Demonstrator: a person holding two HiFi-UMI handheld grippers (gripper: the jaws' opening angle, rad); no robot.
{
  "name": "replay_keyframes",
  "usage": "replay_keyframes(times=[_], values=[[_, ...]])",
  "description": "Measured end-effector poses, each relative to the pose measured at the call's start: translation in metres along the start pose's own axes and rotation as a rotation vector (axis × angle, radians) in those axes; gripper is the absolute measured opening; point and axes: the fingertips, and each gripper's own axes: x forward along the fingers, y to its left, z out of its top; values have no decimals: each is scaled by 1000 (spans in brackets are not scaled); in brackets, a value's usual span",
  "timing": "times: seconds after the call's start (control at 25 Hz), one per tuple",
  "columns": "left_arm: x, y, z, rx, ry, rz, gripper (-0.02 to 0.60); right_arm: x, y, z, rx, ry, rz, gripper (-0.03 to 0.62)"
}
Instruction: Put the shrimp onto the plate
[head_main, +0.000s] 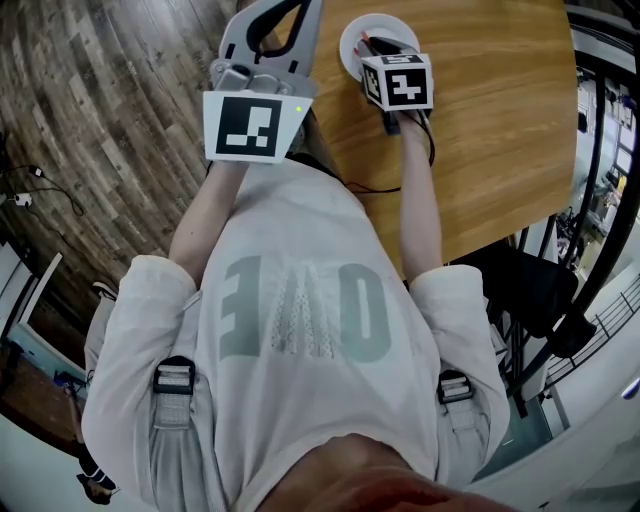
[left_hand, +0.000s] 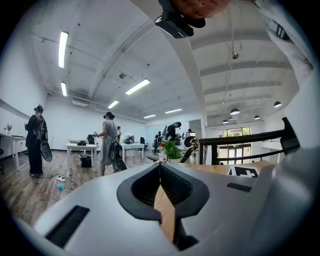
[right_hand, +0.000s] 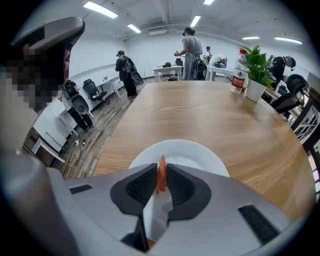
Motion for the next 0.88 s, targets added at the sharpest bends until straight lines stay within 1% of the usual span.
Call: replay_keyframes(times=[0.4,0.52,0.6,0.64,0.68,0.76,0.84,0.88], values=[[-5,-3,3,6,-7,-7,9,0,0,-1,-18,8,-14,68],[-5,-4,5,10,-12,-6,11,1,-1,0,-8,14,-9,71],[-6,-4,7,13,-17,-5,11,1,1,0,15,14,13,100],[-8,-5,7,14,-18,-5,10,0,3,1,27,11,21,127],[-9,-5,8,15,-19,-5,10,-1,4,1,35,5,22,145],[-12,-6,11,22,-25,-7,9,-10,5,8,30,-29,4,146],[-13,-6,16,29,-39,-7,10,-26,5,27,16,-99,-21,144],[-14,-7,18,32,-45,-8,10,-35,6,36,22,-142,-20,144]])
